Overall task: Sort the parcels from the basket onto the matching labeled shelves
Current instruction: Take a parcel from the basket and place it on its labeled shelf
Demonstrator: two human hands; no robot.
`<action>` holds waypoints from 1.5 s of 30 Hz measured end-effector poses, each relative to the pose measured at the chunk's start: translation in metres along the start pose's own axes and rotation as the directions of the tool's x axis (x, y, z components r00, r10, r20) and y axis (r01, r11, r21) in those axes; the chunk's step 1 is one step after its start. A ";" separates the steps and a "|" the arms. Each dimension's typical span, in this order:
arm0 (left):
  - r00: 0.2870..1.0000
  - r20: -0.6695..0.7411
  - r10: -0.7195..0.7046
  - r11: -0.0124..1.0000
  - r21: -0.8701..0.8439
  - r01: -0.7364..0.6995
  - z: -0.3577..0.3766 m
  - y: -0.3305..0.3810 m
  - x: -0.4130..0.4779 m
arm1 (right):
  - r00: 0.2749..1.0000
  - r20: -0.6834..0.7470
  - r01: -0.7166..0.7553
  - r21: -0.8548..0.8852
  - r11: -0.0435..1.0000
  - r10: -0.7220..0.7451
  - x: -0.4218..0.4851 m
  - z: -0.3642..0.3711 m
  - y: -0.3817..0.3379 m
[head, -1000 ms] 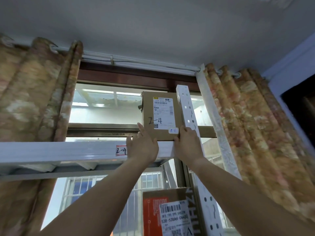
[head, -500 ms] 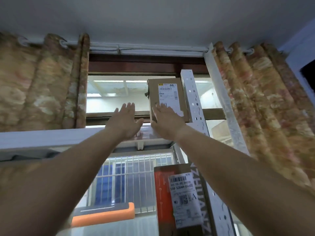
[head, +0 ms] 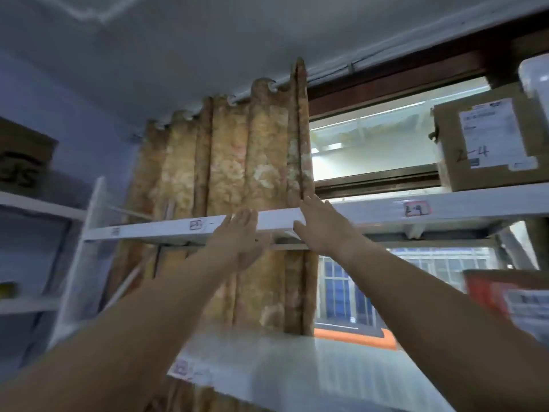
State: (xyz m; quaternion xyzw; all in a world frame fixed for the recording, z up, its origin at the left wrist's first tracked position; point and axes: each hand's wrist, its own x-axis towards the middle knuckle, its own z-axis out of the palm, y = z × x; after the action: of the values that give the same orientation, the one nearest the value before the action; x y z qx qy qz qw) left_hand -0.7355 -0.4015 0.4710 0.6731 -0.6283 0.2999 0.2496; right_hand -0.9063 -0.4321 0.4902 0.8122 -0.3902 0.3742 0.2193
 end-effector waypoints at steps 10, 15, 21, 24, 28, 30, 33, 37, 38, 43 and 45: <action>0.876 0.309 -0.371 0.916 0.275 0.291 0.059 -0.261 -0.221 | 0.878 0.425 -0.030 0.510 0.860 -0.221 -0.056 0.202 -0.260; 0.776 0.398 -0.489 0.853 0.404 0.330 0.058 -0.366 -0.306 | 0.804 0.513 -0.082 0.598 0.798 -0.302 -0.083 0.277 -0.386; 0.650 0.446 -0.616 0.778 0.474 0.412 0.069 -0.481 -0.397 | 0.728 0.546 -0.035 0.633 0.774 -0.414 -0.092 0.334 -0.514; 0.599 0.503 -0.623 0.780 0.457 0.428 0.107 -0.520 -0.436 | 0.673 0.568 -0.005 0.644 0.765 -0.474 -0.111 0.377 -0.564; 0.505 0.615 -0.605 0.790 0.383 0.479 0.180 -0.575 -0.498 | 0.476 0.703 0.052 0.577 0.815 -0.528 -0.145 0.471 -0.612; 0.445 0.652 -0.614 0.769 0.366 0.524 0.219 -0.604 -0.535 | 0.409 0.750 0.027 0.559 0.829 -0.520 -0.153 0.522 -0.629; 0.351 0.685 -0.638 0.732 0.398 0.553 0.279 -0.653 -0.588 | 0.329 0.788 0.039 0.540 0.841 -0.521 -0.168 0.603 -0.656; 0.223 0.739 -0.636 0.695 0.423 0.582 0.356 -0.729 -0.623 | 0.174 0.844 -0.009 0.516 0.856 -0.507 -0.182 0.723 -0.699; 0.177 0.758 -0.628 0.681 0.424 0.597 0.373 -0.748 -0.625 | 0.122 0.861 -0.047 0.501 0.864 -0.493 -0.182 0.748 -0.708; 0.038 0.731 -0.681 0.486 0.412 0.771 0.456 -0.836 -0.640 | 0.030 0.920 -0.220 0.389 0.895 -0.392 -0.189 0.863 -0.741; 0.017 0.733 -0.680 0.418 0.368 0.831 0.494 -0.856 -0.667 | 0.001 0.932 -0.218 0.353 0.910 -0.362 -0.217 0.909 -0.760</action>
State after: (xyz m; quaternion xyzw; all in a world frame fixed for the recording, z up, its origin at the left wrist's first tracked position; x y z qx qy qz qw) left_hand 0.1405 -0.2160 -0.3162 0.9275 -0.2248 -0.2791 0.1065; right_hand 0.0065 -0.4641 -0.2945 0.8794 -0.2986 -0.2503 -0.2736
